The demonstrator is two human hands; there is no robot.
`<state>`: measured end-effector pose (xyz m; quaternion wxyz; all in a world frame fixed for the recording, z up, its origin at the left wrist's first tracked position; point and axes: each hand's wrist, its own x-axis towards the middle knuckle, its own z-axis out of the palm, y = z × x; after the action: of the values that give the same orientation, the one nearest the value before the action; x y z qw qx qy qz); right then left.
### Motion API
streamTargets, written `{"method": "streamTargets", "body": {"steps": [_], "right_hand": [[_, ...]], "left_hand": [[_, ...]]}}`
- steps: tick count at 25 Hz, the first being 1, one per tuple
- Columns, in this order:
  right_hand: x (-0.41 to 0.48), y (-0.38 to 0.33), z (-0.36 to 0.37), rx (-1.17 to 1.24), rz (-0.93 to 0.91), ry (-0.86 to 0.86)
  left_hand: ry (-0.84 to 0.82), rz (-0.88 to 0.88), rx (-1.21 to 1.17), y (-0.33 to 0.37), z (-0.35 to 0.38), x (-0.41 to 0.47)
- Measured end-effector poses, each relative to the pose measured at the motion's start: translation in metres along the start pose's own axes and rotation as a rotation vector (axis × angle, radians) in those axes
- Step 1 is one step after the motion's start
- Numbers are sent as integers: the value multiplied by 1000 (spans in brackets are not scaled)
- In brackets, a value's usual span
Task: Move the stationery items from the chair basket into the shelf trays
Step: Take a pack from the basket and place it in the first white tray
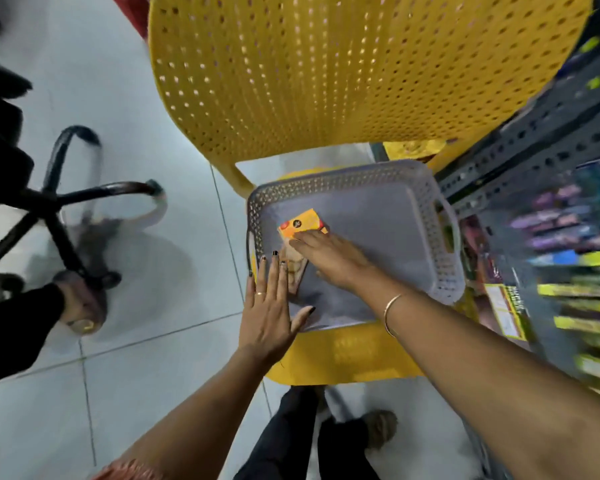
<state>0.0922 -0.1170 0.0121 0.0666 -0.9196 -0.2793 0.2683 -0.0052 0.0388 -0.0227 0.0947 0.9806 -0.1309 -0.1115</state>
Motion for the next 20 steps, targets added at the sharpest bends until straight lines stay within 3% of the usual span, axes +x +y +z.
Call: {"method": "streamTargets", "body": {"steps": [6, 9, 16, 20], "right_hand": [[30, 0, 20, -90, -146, 63], [31, 0, 27, -102, -134, 106], [-21, 24, 1, 76, 161, 135], [-80, 38, -49, 226, 359, 296]], "left_hand": [[17, -37, 27, -5, 11, 0], [33, -34, 35, -5, 15, 1], [92, -13, 11, 2, -14, 3], [175, 67, -63, 29, -70, 20]]}}
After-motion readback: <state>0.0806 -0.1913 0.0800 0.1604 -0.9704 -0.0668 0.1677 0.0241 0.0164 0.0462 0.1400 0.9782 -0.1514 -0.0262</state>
